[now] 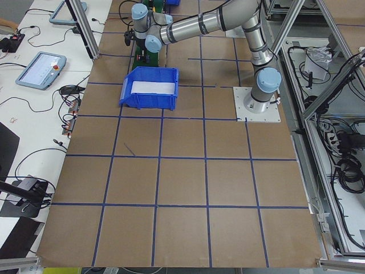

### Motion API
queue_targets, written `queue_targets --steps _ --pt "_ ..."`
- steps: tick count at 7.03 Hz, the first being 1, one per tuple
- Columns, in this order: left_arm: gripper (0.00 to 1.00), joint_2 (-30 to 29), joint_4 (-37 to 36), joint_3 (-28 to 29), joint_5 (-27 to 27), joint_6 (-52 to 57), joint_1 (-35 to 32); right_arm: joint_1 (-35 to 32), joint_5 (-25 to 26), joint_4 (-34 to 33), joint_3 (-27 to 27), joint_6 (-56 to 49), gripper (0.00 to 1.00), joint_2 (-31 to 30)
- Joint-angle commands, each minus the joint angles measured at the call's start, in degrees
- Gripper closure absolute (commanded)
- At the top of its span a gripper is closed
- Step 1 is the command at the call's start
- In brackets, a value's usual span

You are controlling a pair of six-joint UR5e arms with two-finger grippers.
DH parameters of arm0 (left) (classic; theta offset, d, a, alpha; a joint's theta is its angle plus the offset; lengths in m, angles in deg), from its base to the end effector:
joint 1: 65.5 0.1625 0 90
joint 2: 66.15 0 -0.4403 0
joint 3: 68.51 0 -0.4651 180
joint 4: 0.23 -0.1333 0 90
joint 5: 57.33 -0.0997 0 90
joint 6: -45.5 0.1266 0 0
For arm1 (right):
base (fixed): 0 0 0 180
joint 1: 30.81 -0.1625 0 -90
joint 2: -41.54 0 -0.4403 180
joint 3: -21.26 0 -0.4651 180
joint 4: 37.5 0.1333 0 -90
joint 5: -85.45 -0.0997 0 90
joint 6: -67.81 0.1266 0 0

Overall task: Transport two buttons from left to right
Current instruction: 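Lift the red-capped button with left gripper while right gripper grasps yellow button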

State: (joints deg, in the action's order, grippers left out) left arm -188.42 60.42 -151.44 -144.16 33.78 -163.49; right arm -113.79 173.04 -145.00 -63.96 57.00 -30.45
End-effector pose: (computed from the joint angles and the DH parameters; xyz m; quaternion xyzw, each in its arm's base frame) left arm -0.2452 -0.7376 0.2179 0.0315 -0.9985 0.0309 0.0334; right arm 0.0523 -0.7094 0.3561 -0.0338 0.9985 -0.0401 0.0150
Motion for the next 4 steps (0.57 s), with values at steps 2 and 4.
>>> queue_targets --steps 2,4 --pt "0.06 0.1 0.2 0.5 -2.3 0.7 0.0 26.9 2.0 6.5 1.8 -34.9 0.98 -4.0" --pt "0.03 5.8 4.5 -0.9 -2.6 2.2 0.0 35.7 1.7 1.4 3.4 -44.7 0.97 4.8"
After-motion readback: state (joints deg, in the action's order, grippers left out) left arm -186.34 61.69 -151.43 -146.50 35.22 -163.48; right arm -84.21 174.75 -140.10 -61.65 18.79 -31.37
